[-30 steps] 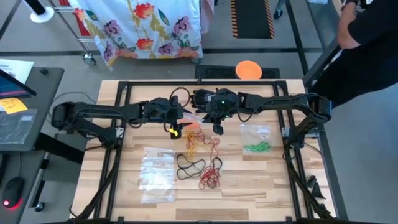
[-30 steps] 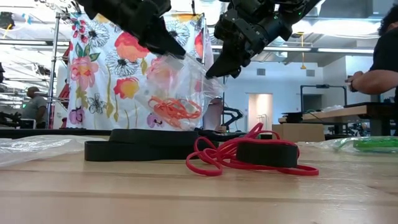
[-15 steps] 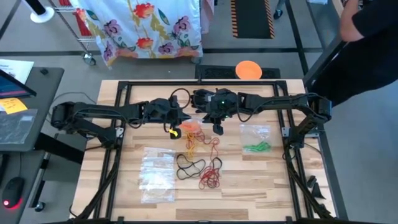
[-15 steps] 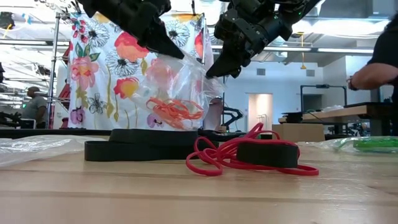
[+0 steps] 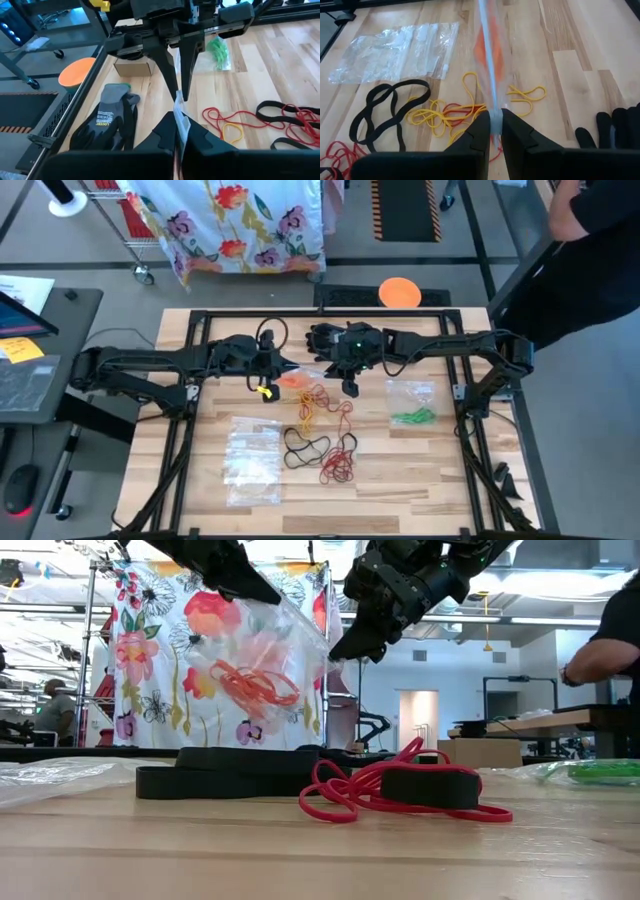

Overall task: Sort rubber bands
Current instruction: Close the transparent zip bag containing the orange rubber bands

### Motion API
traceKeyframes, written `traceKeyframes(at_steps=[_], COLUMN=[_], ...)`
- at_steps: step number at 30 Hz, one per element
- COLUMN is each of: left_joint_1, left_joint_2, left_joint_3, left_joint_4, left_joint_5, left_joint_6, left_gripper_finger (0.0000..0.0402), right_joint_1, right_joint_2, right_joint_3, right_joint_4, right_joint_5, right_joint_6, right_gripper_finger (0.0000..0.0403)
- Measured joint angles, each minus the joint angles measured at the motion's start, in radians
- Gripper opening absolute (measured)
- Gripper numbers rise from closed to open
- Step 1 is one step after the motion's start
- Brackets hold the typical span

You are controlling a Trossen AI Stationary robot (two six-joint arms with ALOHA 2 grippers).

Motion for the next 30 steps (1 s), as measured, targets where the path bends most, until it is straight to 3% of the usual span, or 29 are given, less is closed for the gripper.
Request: traceKeyframes(at_steps=[9, 18, 23, 30], left_joint_1=[0.0, 0.0, 0.0, 0.0], left_joint_2=[0.028, 0.034, 0.036, 0.038], left_joint_3=[0.0, 0.0, 0.0, 0.0], left_joint_4=[-0.004, 0.001, 0.029, 0.081], left_joint_5=[-0.001, 0.0, 0.021, 0.079], left_joint_6=[-0.015, -0.025, -0.035, -0.056], left_gripper_finger=[0.0, 0.0, 0.0, 0.0], right_joint_1=[0.001, 0.012, 0.036, 0.053], right_joint_2=[0.002, -0.003, -0.003, -0.002], right_joint_3=[-0.005, 0.073, 0.108, 0.113], right_joint_4=[0.098, 0.05, 0.051, 0.067], right_joint_5=[0.001, 0.002, 0.053, 0.056], right_joint_6=[-0.004, -0.013, -0.066, -0.094], right_gripper_finger=[0.0049, 0.0143, 0.0199, 0.0224])
